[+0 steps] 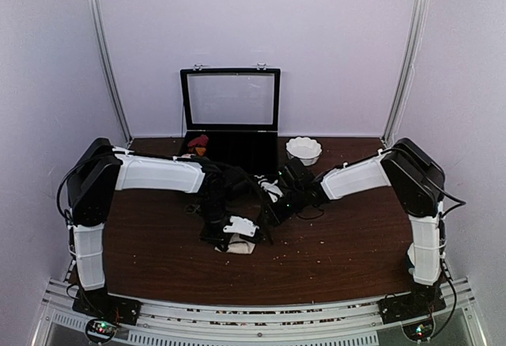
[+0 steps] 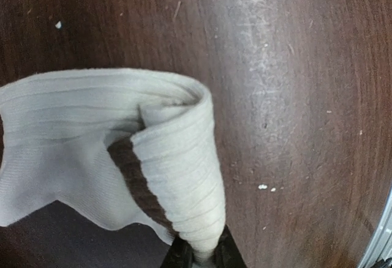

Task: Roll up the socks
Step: Roll the sock at the center of the board.

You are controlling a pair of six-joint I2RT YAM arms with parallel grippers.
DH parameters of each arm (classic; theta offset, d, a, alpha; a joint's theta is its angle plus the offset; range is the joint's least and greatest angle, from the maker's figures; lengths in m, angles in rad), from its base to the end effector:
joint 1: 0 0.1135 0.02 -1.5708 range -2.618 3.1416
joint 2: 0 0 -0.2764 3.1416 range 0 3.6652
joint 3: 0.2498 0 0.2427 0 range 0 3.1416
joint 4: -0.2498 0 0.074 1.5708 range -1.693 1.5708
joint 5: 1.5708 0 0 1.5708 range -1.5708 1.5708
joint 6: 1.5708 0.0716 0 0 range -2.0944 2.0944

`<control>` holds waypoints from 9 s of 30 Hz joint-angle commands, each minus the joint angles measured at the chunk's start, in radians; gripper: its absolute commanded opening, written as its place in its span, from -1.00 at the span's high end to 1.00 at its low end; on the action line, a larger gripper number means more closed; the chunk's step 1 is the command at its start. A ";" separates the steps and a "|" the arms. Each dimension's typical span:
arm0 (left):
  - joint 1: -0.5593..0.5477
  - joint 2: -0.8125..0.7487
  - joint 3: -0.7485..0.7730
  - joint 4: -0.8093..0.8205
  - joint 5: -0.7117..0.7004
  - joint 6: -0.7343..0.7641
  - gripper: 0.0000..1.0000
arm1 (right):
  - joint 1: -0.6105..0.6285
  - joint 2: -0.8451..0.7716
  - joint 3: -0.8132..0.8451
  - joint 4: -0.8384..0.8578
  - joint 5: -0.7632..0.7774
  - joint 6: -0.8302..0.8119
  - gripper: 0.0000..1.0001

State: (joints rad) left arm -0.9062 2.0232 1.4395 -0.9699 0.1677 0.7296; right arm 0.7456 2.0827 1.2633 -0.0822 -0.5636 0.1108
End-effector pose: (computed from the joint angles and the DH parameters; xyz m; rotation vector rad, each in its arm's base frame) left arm 0.2204 -0.3007 0.1380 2.2842 2.1372 -0.2643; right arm 0.2997 0.3288 0.1181 -1.0465 2.3579 1.0465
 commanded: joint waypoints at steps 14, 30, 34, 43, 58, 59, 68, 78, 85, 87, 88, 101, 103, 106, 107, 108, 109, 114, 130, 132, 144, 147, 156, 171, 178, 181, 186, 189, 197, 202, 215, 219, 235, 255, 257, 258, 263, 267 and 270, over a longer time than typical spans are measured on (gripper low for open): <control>0.047 0.129 0.040 -0.054 0.103 -0.177 1.00 | -0.018 -0.456 -0.539 0.340 0.405 0.075 -1.00; 0.055 0.178 0.132 -0.148 0.265 -0.145 1.00 | 0.279 -0.664 -0.894 0.648 0.412 -0.191 -0.99; 0.062 0.212 0.170 -0.186 0.284 -0.133 1.00 | 0.356 -0.642 -0.842 0.617 0.460 -0.340 -0.99; 0.089 0.249 0.244 -0.258 0.368 -0.092 1.00 | 0.442 -0.371 -0.517 0.476 0.546 -0.534 -0.39; 0.096 0.246 0.242 -0.269 0.397 -0.065 1.00 | 0.417 -0.184 -0.326 0.318 0.489 -0.601 -0.03; 0.096 0.246 0.239 -0.269 0.400 -0.062 1.00 | 0.411 -0.172 -0.321 0.328 0.494 -0.593 0.02; 0.099 0.240 0.238 -0.257 0.399 -0.071 1.00 | 0.381 -0.126 -0.304 0.280 0.419 -0.543 0.74; 0.177 0.192 0.328 -0.258 0.359 -0.137 -0.96 | 0.380 -0.128 -0.403 0.320 0.387 -0.488 0.88; 0.178 0.233 0.463 -0.276 0.388 -0.148 -0.96 | 0.379 -0.114 -0.374 0.269 0.364 -0.507 0.90; 0.176 0.263 0.498 -0.247 0.377 -0.169 -0.96 | 0.380 -0.112 -0.364 0.255 0.359 -0.517 0.91; 0.175 0.284 0.525 -0.234 0.366 -0.179 -0.96 | 0.381 -0.111 -0.356 0.246 0.360 -0.521 0.91; 0.106 0.357 0.508 -0.167 0.353 -0.039 -0.96 | 0.382 -0.101 -0.326 0.204 0.332 -0.522 0.96; 0.103 0.365 0.493 -0.145 0.327 -0.032 -0.96 | 0.382 -0.101 -0.325 0.196 0.334 -0.524 0.97; 0.100 0.368 0.473 -0.105 0.244 -0.035 -0.96 | 0.384 -0.109 -0.327 0.185 0.335 -0.514 0.99; 0.101 0.365 0.461 -0.091 0.215 -0.038 -0.96 | 0.383 -0.115 -0.337 0.189 0.331 -0.509 0.99; 0.101 0.358 0.447 -0.075 0.184 -0.037 -0.96 | 0.383 -0.121 -0.347 0.197 0.331 -0.500 1.00; 0.102 0.351 0.430 -0.057 0.155 -0.040 -0.96 | 0.382 -0.129 -0.358 0.208 0.330 -0.487 1.00; 0.104 0.328 0.355 -0.010 0.080 -0.036 -0.96 | 0.382 -0.168 -0.437 0.286 0.298 -0.397 1.00; 0.116 0.250 0.272 0.008 0.098 -0.075 -0.96 | 0.339 -0.176 -0.492 0.338 0.090 -0.261 1.00; 0.124 0.232 0.309 -0.032 0.170 -0.085 -0.96 | 0.339 -0.167 -0.482 0.315 0.106 -0.283 1.00; 0.075 0.278 0.452 -0.020 0.321 -0.126 -0.96 | 0.340 -0.133 -0.414 0.192 0.163 -0.411 1.00; 0.046 0.265 0.412 0.072 0.249 -0.107 -0.96 | 0.338 -0.128 -0.411 0.188 0.166 -0.420 1.00; 0.019 0.186 0.192 0.332 -0.016 -0.043 -0.96 | 0.327 -0.124 -0.420 0.188 0.153 -0.432 1.00; 0.094 0.103 0.009 0.388 -0.209 -0.020 -0.96 | 0.278 -0.143 -0.363 0.118 0.114 -0.402 1.00; 0.098 0.088 0.025 0.396 -0.176 -0.067 -0.96 | 0.256 -0.059 -0.313 0.025 0.002 -0.295 1.00; 0.123 0.061 0.061 0.391 -0.142 -0.113 -0.96 | 0.242 -0.004 -0.284 -0.044 -0.034 -0.258 1.00; 0.205 -0.036 0.096 0.390 -0.102 -0.189 -0.96 | 0.195 0.008 -0.353 0.016 -0.095 -0.173 1.00; 0.247 -0.156 0.057 0.468 -0.172 -0.225 -0.96 | 0.174 0.018 -0.368 0.017 -0.113 -0.157 1.00; 0.364 -0.206 0.131 0.299 -0.130 -0.258 -0.96 | 0.132 0.066 -0.330 -0.028 -0.149 -0.138 1.00; 0.361 -0.284 -0.014 0.347 -0.030 -0.159 -0.96 | 0.109 0.083 -0.351 0.006 -0.176 -0.123 1.00; 0.239 -0.331 -0.130 0.221 0.393 0.035 -0.96 | 0.060 0.137 -0.352 0.026 -0.211 -0.082 1.00; 0.125 -0.247 -0.121 0.151 0.378 0.104 -0.48 | 0.057 0.142 -0.347 0.026 -0.212 -0.074 1.00; 0.040 -0.131 -0.173 0.290 0.336 0.040 -0.26 | 0.052 0.141 -0.365 0.098 -0.236 -0.029 1.00; 0.081 0.075 -0.008 0.205 0.324 -0.063 1.00 | 0.052 0.059 -0.473 0.321 -0.227 0.047 1.00; 0.098 0.101 0.016 0.168 0.365 -0.073 1.00 | 0.052 0.051 -0.491 0.363 -0.226 0.061 0.99; 0.105 0.112 0.026 0.151 0.382 -0.076 1.00 | 0.053 0.049 -0.498 0.391 -0.227 0.071 0.98; 0.107 0.132 0.016 0.135 0.351 -0.087 1.00 | 0.052 0.051 -0.510 0.477 -0.259 0.131 -1.00; 0.107 0.150 0.024 0.127 0.305 -0.118 1.00 | 0.052 0.001 -0.539 0.485 -0.209 0.128 -0.99; 0.107 0.159 0.030 0.123 0.282 -0.137 1.00 | 0.052 -0.068 -0.586 0.475 -0.148 0.094 -0.99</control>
State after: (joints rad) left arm -0.8196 2.1269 1.4647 -0.8249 0.5568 0.6632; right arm 0.7952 1.9926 0.7925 0.6254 -0.8783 0.2272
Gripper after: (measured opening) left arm 0.074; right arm 0.995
